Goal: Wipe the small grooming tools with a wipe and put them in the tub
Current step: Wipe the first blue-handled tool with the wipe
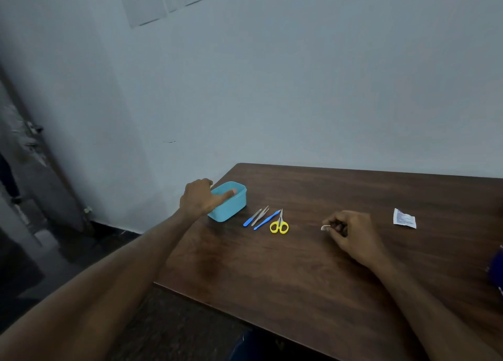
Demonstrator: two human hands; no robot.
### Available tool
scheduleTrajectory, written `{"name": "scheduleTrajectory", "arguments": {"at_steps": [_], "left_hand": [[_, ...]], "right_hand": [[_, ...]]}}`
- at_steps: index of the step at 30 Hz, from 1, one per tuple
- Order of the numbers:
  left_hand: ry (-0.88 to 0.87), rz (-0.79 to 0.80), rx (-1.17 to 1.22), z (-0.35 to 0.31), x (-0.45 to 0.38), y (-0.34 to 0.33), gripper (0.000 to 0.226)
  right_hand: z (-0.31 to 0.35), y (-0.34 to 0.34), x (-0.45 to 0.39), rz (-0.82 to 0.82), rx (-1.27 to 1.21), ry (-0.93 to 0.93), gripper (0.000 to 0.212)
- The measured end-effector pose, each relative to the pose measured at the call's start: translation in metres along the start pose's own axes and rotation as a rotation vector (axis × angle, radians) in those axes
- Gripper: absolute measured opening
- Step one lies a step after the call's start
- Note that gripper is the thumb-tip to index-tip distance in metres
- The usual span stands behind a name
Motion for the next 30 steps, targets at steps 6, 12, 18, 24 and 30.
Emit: {"name": "scheduleTrajectory", "arguments": {"at_steps": [6, 12, 18, 24, 30], "left_hand": [[-0.01, 0.082, 0.029, 0.007, 0.016, -0.018, 0.093], [0.097, -0.011, 0.024, 0.002, 0.029, -0.023, 0.089], [0.146, -0.029, -0.056, -0.004, 0.036, -0.015, 0.113], [-0.44, -0.237, -0.066, -0.043, 0.054, -0.001, 0.04], [-0.427, 0.023, -0.454, -0.08, 0.072, -0.025, 0.022]], "right_hand": [[0.0, 0.001, 0.001, 0.001, 0.019, -0.001, 0.018], [0.001, 0.005, 0.001, 0.006, 0.031, 0.013, 0.018], [0.001, 0.006, 0.001, -0.003, 0.018, 0.009, 0.024], [0.001, 0.007, -0.001, -0.03, 0.004, 0.015, 0.019], [0.0, 0.01, 0.001, -0.019, 0.013, 0.003, 0.022]]}}
Point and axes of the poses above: each hand's wrist, its own x-axis away from the middle knuckle, its own y-axis out of the back of the hand, z = x × y, the point moved 3 cm from there along -x, towards the middle knuckle
